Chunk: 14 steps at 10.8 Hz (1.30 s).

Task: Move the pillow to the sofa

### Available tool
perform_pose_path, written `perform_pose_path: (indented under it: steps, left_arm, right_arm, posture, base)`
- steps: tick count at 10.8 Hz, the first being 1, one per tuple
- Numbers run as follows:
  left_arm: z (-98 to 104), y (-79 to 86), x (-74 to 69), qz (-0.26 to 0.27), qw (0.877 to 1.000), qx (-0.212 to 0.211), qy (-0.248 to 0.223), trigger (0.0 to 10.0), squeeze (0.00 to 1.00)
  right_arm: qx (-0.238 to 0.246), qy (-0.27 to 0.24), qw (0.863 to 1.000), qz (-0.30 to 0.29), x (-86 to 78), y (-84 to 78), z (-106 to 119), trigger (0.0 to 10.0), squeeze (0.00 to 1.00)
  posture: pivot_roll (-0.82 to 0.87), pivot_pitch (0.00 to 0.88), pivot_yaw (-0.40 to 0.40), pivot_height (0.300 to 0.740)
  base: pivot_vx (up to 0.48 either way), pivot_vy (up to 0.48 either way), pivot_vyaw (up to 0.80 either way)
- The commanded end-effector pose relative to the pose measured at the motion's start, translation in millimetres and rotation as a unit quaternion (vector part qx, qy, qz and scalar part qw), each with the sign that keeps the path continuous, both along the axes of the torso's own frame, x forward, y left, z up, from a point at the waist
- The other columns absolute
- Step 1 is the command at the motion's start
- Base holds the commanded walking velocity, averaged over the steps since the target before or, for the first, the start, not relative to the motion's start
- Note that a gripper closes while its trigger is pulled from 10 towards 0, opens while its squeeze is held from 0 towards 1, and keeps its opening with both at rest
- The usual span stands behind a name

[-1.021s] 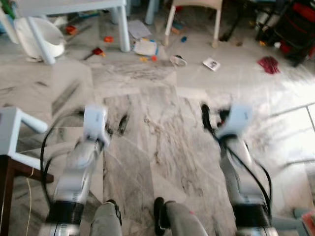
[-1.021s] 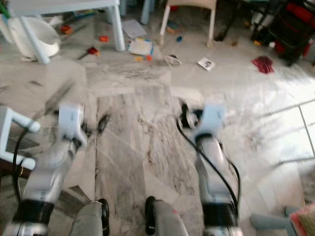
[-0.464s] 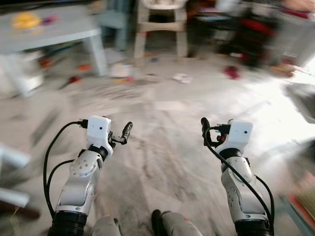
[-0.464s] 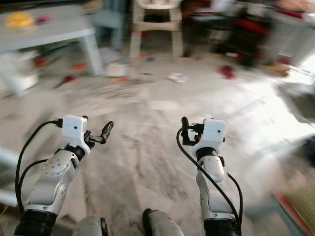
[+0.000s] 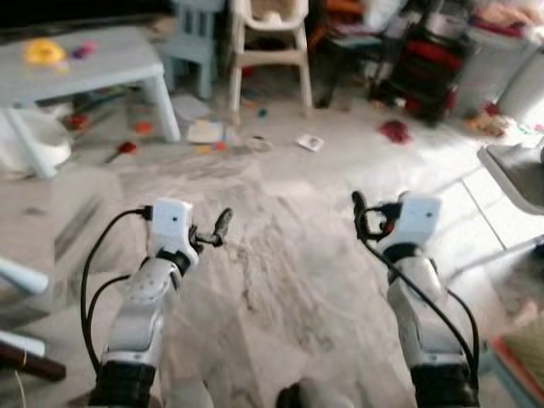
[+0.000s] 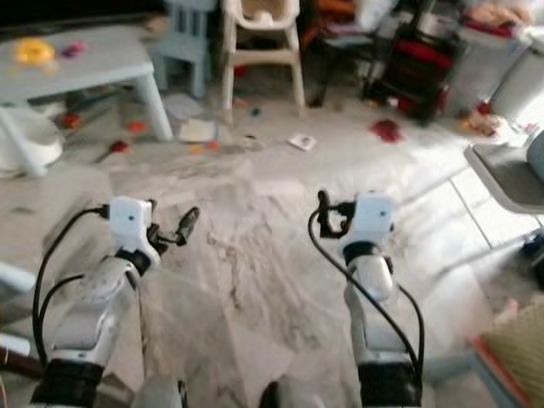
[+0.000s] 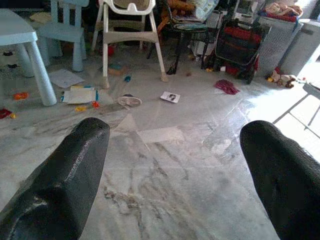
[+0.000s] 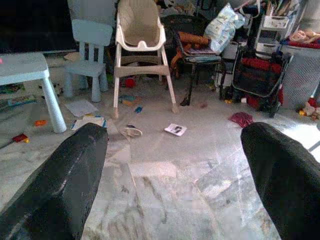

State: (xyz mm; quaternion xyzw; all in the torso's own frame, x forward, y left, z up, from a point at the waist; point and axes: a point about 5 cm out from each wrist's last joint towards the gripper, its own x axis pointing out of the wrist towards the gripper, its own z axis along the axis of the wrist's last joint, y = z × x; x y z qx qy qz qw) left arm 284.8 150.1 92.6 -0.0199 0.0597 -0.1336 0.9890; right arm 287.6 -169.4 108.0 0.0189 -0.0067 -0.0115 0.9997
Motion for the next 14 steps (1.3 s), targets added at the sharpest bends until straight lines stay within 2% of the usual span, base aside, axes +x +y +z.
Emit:
perform_pose_path:
  steps: [1,7,10,12,14]
  left_arm:
    - [1.8,-0.9,2.7,0.000,1.000,-0.004,-0.001,10.0,0.00]
    - [-0.1,-1.7,3.3,-0.001,1.000,-0.003,0.005,10.0,0.00]
    - [5.1,-5.2,6.4,-0.007,1.000,-0.005,0.007,10.0,0.00]
    - [9.0,0.9,7.9,-0.011,1.000,-0.015,0.013,10.0,0.00]
    - [6.0,0.0,4.1,-0.025,0.999,-0.011,0.022,10.0,0.00]
  right_arm:
    - [-0.002,0.004,1.000,-0.003,0.2,-2.4,-2.7,10.0,0.00]
    - [-0.014,0.004,1.000,-0.005,2.5,-4.3,-2.4,10.0,0.00]
    - [-0.020,0.008,1.000,-0.013,0.4,-6.0,-1.4,10.0,0.00]
    - [-0.022,-0.005,1.000,-0.017,3.4,-3.8,12.3,10.0,0.00]
    - [-0.015,0.018,0.999,-0.028,-2.3,-5.4,-0.9,10.0,0.00]
  posture:
    - [0.03,0.040,-0.067,0.740]
    - [0.02,0.061,-0.069,0.740]
    - [0.03,0.103,-0.081,0.740]
    - [0.03,0.118,-0.088,0.740]
    - [0.04,0.102,-0.083,0.740]
  base:
    - [0.000,-0.345,0.00]
    - [0.000,-0.421,0.00]
    - [0.000,0.000,0.00]
    - [0.000,0.000,0.00]
    - [0.000,0.444,-0.80]
